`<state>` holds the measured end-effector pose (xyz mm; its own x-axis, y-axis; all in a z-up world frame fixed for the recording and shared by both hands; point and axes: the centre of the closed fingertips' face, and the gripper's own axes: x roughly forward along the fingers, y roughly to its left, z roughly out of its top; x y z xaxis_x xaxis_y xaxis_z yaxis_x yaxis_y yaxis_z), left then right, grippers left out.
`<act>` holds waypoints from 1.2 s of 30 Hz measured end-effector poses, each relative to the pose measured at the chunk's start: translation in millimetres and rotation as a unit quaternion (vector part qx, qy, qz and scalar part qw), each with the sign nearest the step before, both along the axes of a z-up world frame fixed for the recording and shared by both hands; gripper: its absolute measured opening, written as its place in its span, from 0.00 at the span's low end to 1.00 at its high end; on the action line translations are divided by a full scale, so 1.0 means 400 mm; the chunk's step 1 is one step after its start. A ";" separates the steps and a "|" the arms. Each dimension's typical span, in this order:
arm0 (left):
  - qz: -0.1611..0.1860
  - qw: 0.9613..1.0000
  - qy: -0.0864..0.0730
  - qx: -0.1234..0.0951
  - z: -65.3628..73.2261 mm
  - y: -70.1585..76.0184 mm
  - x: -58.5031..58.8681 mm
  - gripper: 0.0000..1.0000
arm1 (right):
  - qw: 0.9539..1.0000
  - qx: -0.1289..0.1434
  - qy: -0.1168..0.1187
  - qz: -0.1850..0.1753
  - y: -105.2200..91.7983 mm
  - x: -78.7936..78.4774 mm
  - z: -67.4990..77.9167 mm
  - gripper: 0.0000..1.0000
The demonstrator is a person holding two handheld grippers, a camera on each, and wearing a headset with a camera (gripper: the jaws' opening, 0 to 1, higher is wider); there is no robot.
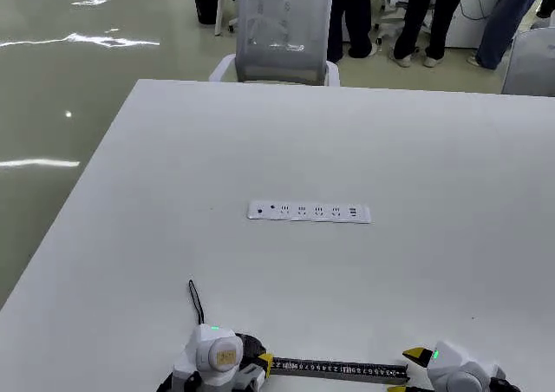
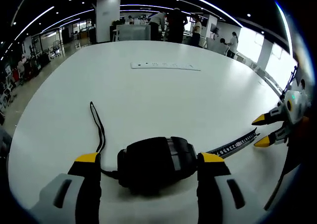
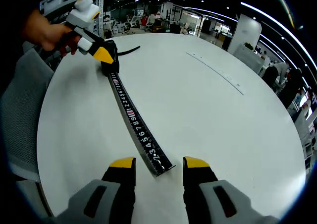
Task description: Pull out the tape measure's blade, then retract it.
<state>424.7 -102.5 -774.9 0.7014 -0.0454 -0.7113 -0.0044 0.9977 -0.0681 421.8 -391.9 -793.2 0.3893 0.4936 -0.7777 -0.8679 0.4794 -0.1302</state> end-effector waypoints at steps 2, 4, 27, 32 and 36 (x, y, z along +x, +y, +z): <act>0.000 1.000 0.003 0.002 -0.004 -0.001 -0.001 0.76 | 1.000 -0.002 0.000 0.001 -0.001 -0.001 -0.002 0.36; 0.000 1.000 0.004 0.002 -0.005 -0.003 -0.002 0.75 | 1.000 -0.003 0.000 0.001 -0.003 0.001 -0.007 0.35; -0.008 1.000 0.011 0.015 -0.008 -0.028 0.000 0.63 | 0.999 -0.032 0.004 0.043 -0.004 0.009 -0.013 0.16; -0.009 1.000 0.015 0.005 -0.007 -0.028 0.001 0.63 | 0.998 -0.034 0.009 0.050 -0.007 0.009 -0.013 0.16; 0.013 1.000 0.007 -0.016 -0.002 -0.027 0.003 0.64 | 0.998 -0.036 0.011 0.053 -0.005 0.008 -0.014 0.16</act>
